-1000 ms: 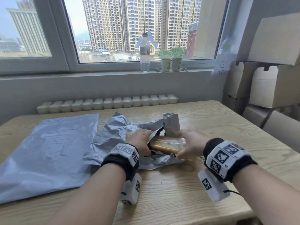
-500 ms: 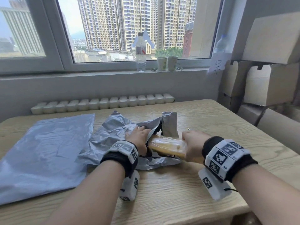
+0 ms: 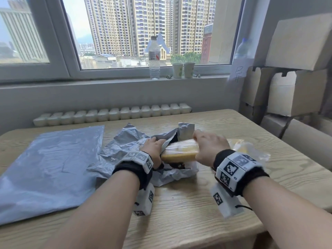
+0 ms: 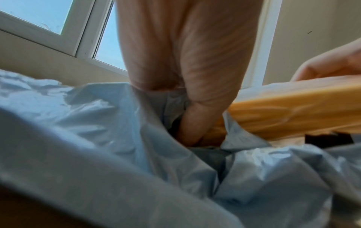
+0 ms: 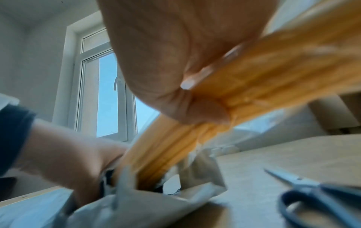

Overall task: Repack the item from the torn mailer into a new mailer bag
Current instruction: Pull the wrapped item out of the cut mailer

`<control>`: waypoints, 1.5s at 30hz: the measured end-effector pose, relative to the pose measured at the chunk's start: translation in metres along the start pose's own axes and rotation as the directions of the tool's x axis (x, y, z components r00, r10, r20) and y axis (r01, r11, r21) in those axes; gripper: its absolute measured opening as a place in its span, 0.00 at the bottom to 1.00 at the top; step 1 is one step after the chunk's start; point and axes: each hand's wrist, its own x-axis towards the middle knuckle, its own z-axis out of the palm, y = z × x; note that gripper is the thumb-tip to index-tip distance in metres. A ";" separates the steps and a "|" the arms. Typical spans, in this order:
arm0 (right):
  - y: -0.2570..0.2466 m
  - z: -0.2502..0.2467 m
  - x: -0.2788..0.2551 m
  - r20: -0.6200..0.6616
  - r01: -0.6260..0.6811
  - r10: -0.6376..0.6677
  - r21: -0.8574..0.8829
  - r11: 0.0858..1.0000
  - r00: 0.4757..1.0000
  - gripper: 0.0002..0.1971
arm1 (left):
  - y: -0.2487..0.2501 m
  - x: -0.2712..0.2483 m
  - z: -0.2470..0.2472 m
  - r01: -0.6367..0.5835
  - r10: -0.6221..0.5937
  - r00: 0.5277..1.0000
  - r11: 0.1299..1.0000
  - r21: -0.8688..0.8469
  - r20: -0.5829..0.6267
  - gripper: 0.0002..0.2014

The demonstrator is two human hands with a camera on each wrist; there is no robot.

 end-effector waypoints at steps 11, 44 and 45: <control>0.070 -0.038 0.011 0.015 -0.323 0.349 0.414 0.851 0.937 0.16 | -0.006 -0.008 -0.005 0.010 -0.007 0.999 0.995 -0.103 0.033 0.45; -0.001 0.009 0.060 -0.206 0.165 -0.091 0.375 0.912 0.974 0.42 | -0.018 -0.010 -0.012 0.050 0.016 0.979 0.947 -0.319 0.201 0.42; -0.014 0.006 0.055 -0.201 0.282 -0.236 0.246 0.927 0.951 0.43 | -0.020 -0.013 -0.014 0.057 0.015 0.980 0.935 -0.351 0.199 0.45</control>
